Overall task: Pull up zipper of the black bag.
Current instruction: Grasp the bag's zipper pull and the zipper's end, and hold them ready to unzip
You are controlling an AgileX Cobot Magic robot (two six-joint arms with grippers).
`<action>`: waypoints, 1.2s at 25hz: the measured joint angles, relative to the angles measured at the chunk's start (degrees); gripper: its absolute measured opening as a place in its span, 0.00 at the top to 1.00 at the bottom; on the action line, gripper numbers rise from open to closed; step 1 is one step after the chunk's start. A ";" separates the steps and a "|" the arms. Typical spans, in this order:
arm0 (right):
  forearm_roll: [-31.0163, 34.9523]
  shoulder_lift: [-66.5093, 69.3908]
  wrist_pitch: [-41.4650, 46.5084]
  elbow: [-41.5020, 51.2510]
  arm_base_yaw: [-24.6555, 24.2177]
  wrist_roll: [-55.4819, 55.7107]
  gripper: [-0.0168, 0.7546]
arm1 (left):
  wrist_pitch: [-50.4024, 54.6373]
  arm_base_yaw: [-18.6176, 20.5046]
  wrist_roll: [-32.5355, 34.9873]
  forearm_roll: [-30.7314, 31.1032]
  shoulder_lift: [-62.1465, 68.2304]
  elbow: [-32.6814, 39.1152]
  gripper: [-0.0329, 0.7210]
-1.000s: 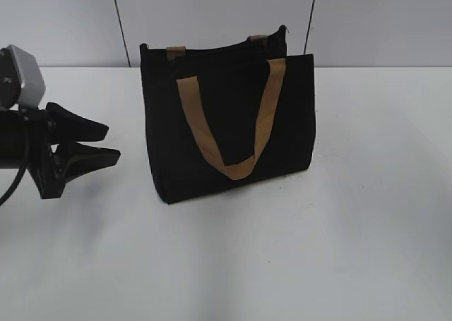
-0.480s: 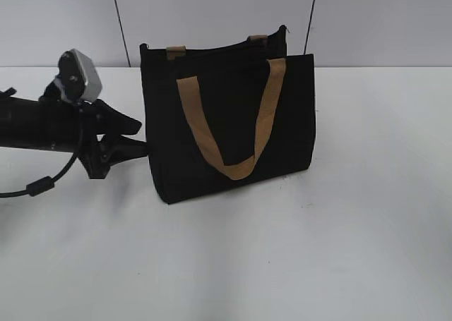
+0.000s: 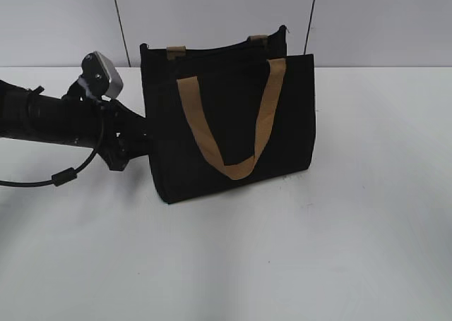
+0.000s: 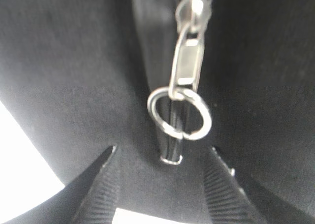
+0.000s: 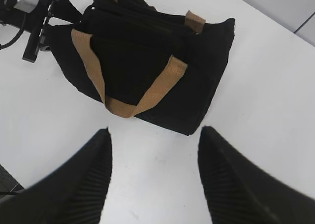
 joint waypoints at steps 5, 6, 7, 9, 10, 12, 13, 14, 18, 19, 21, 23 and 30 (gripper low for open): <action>0.00 0.00 -0.57 0.00 0.00 0.06 0.42 | 0.54 -0.16 -0.13 -0.06 0.72 -0.11 0.42; 0.00 0.00 -0.76 0.00 0.00 0.06 0.42 | 0.96 -0.16 -0.13 -0.06 0.98 -0.11 0.42; 0.00 0.00 -0.90 0.00 0.00 0.06 0.42 | 1.35 -0.16 -0.17 -0.06 1.31 -0.11 0.43; 0.00 0.00 -1.07 0.00 0.00 0.06 0.42 | 1.98 -0.16 -0.30 -0.06 1.86 -0.11 0.47; 0.00 0.00 -1.07 0.00 0.00 0.12 0.42 | 2.12 -0.16 -0.40 -0.06 1.94 -0.11 0.50; 0.00 0.00 -1.07 0.00 0.00 0.17 0.43 | 2.35 -0.16 -0.51 -0.06 1.99 -0.11 0.56; 0.00 0.00 -1.07 0.00 0.00 0.17 0.43 | 2.41 -0.16 -0.58 -0.06 1.99 -0.11 0.60; 0.00 0.00 -1.07 0.00 0.00 0.22 0.43 | 2.47 -0.16 -0.63 -0.06 1.99 -0.11 0.64; 0.00 0.00 -1.08 0.00 0.00 0.22 0.44 | 2.88 -0.16 -3.18 -0.06 1.99 -0.11 0.80; 0.00 0.00 -1.08 0.00 0.00 0.22 0.44 | 2.93 -0.16 -4.43 -0.06 1.99 -0.11 0.84; 0.00 0.00 -1.08 0.00 0.00 0.22 0.44 | 2.93 -0.16 -6.31 -0.06 1.99 -0.11 0.87; 0.42 0.00 -1.08 0.00 0.00 -0.06 0.44 | 2.61 -0.16 -7.48 -0.06 1.81 -0.11 0.87; 6.39 0.00 -2.06 0.00 0.00 -5.48 0.44 | -2.98 -0.16 -8.22 0.00 -4.14 -0.11 0.87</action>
